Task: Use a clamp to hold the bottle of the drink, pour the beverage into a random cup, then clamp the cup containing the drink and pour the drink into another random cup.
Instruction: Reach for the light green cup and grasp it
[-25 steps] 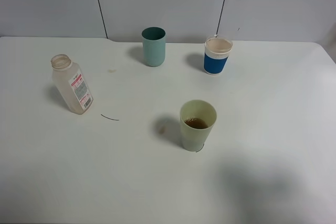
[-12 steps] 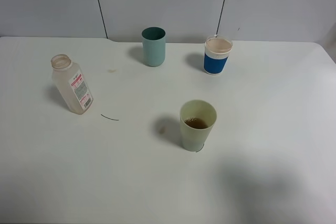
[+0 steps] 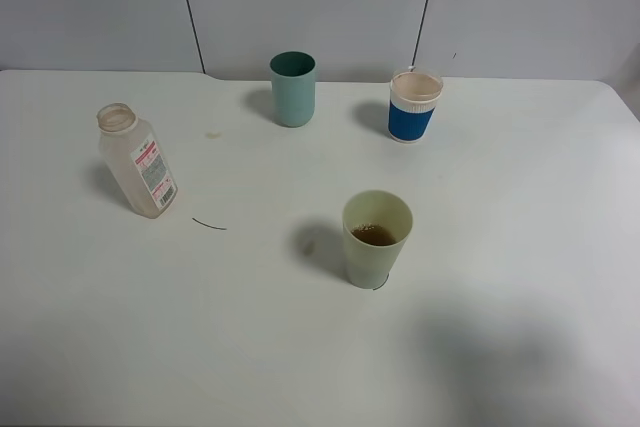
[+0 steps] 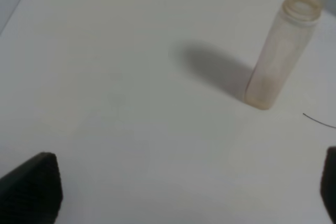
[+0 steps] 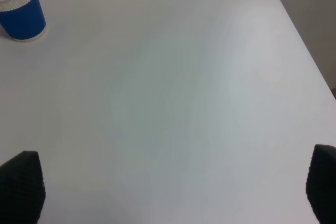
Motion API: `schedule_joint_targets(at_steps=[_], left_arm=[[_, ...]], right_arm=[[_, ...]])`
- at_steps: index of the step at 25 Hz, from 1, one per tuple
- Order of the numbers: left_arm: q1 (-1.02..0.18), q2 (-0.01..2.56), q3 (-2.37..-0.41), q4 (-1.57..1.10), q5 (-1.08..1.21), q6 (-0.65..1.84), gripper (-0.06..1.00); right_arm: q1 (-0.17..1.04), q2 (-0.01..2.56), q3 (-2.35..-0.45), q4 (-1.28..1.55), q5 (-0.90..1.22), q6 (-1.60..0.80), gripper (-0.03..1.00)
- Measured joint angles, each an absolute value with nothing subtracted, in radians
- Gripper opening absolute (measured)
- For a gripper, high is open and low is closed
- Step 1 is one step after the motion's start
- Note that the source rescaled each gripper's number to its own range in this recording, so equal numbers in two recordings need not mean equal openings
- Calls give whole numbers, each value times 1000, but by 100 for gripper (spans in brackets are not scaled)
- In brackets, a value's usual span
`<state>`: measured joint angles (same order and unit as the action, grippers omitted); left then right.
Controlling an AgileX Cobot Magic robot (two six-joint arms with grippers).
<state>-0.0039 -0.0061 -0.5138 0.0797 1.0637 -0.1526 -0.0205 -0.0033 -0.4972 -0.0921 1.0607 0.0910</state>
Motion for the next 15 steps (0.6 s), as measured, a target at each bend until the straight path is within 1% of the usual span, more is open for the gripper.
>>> schedule_joint_targets(at_steps=[15], left_arm=[[-4, -6, -514, 80, 1064, -153, 100]], right_arm=[[-21, -3, -497, -92, 1061, 91, 100]])
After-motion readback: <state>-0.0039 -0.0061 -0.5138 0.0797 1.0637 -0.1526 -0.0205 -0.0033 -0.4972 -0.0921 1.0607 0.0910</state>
